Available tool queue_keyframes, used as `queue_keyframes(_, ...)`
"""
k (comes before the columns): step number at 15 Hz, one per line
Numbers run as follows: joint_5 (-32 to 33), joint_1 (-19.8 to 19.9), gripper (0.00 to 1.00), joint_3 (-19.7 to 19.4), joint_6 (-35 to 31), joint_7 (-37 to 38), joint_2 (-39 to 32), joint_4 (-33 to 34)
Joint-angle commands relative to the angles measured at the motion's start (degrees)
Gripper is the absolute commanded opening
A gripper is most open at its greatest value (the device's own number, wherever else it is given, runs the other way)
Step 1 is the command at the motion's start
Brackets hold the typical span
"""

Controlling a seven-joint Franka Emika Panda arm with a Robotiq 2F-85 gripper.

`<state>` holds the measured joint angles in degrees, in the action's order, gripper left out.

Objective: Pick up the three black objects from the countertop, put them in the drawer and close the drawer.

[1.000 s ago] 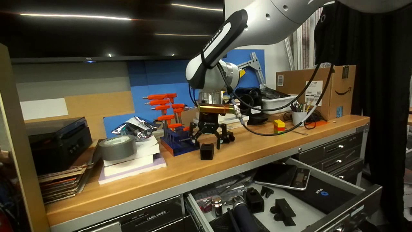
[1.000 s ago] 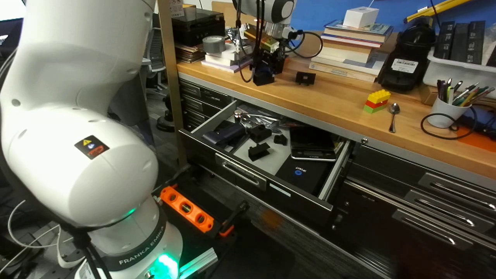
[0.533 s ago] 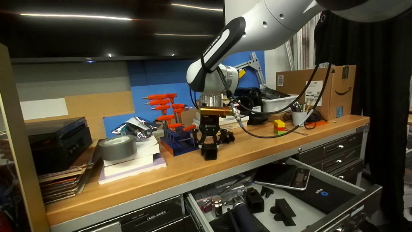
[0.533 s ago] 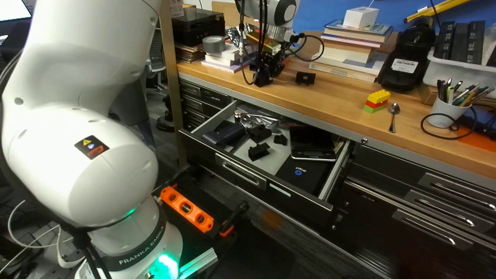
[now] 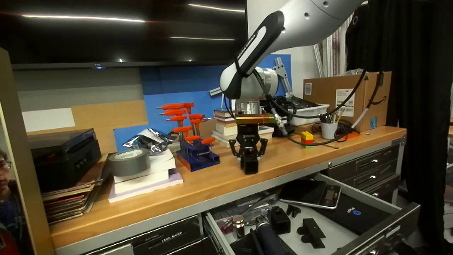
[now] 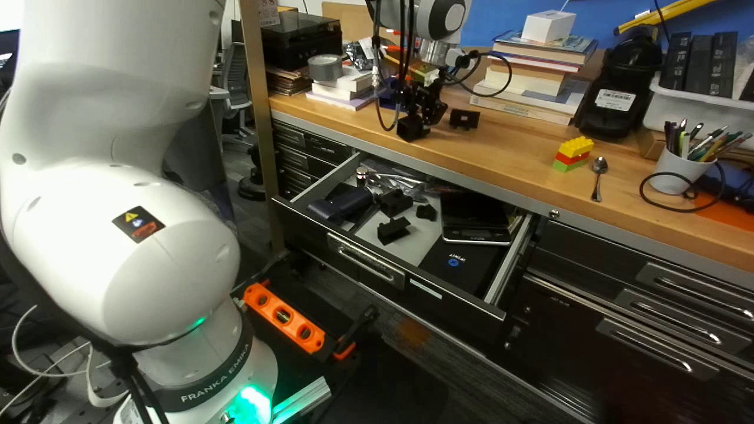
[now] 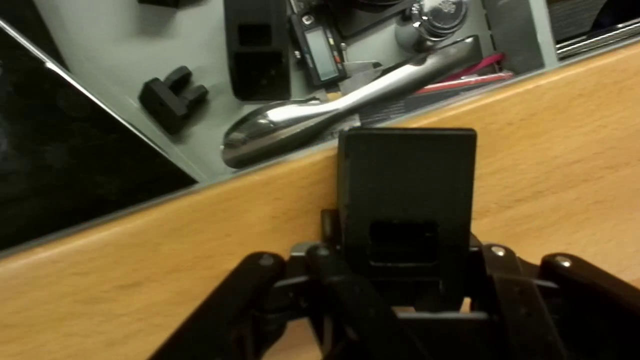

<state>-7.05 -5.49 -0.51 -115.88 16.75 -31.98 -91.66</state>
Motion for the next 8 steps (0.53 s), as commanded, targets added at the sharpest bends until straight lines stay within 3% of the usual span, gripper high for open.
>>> queue_keyframes(1,2.0,1.0,0.27,-1.8,-4.8,0.2,10.7,-14.0)
queue_keyframes(8,6.5,3.0,0.27,-3.7,-14.8,1.2,23.3,-35.6)
